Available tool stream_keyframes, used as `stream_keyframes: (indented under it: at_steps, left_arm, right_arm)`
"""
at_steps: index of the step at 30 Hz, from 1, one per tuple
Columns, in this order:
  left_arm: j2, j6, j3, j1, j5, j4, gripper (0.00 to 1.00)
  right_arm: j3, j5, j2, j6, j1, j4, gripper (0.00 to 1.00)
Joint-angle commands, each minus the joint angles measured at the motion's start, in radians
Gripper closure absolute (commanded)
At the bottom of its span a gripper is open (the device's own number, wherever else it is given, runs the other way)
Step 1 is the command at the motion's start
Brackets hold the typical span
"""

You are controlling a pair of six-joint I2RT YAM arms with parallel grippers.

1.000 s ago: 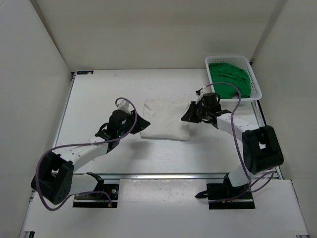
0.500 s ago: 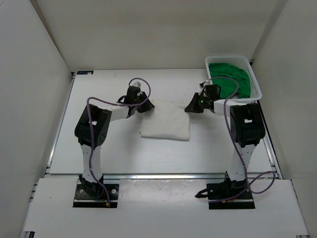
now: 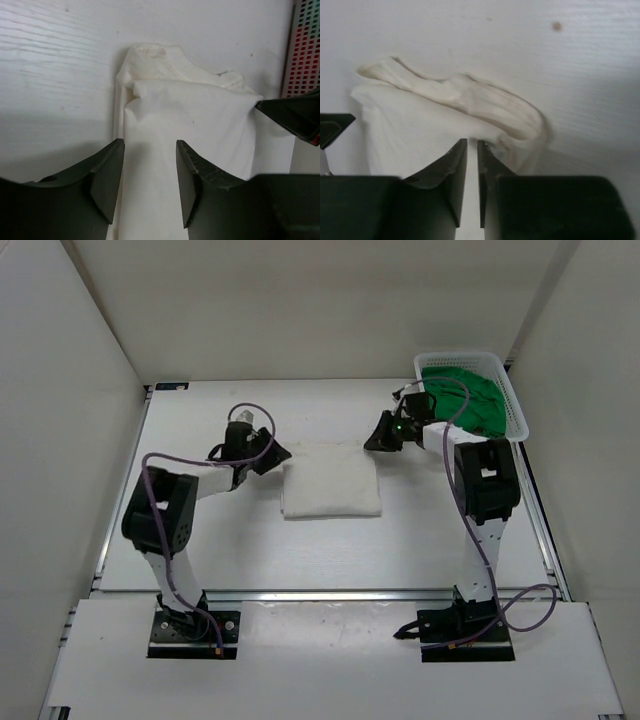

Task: Fold and stack the t-shirts
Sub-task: Fold the long partially folded tshirt into a neat square, then put the neatly folded tshirt into the corner of the board with the left arm

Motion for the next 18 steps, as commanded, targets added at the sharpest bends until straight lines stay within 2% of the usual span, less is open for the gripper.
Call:
stream_keyframes:
  at_steps: [1, 3, 4, 7, 10, 11, 12, 15, 16, 18]
  left_arm:
    - [-0.207, 0.027, -0.081, 0.046, -0.061, 0.006, 0.43]
    - [-0.258, 0.043, -0.147, 0.057, -0.087, -0.014, 0.4]
    - [-0.278, 0.056, -0.165, 0.06, -0.098, -0.037, 0.36]
    - [-0.284, 0.108, -0.247, 0.058, -0.098, -0.054, 0.31]
    - [-0.226, 0.145, -0.247, 0.028, -0.059, -0.089, 0.24]
    - [-0.191, 0.166, -0.242, 0.009, -0.035, -0.088, 0.21]
    - [-0.176, 0.185, -0.224, -0.014, -0.023, -0.107, 0.16]
    - [-0.079, 0.218, -0.176, -0.045, 0.005, -0.123, 0.14]
    - [-0.061, 0.215, -0.149, -0.057, 0.019, -0.127, 0.17]
    - [0.01, 0.208, -0.115, -0.083, 0.051, -0.114, 0.46]
  right_arm:
    - [0.136, 0.011, -0.038, -0.054, 0.052, -0.082, 0.86]
    - [0.159, 0.02, -0.08, -0.077, 0.077, -0.102, 0.75]
    - [0.148, 0.032, -0.097, -0.08, 0.097, -0.11, 0.66]
    - [0.082, 0.046, -0.221, -0.074, 0.127, -0.073, 0.61]
    - [-0.114, 0.035, -0.34, -0.005, 0.135, 0.066, 0.57]
    - [-0.201, 0.025, -0.398, 0.013, 0.138, -0.355, 0.56]
    - [-0.262, 0.026, -0.445, 0.029, 0.146, 0.16, 0.56]
    - [-0.395, 0.015, -0.545, 0.052, 0.154, 0.211, 0.54]
    - [-0.427, 0.008, -0.57, 0.053, 0.149, 0.218, 0.55]
    - [-0.485, 0.009, -0.625, 0.062, 0.151, 0.247, 0.55]
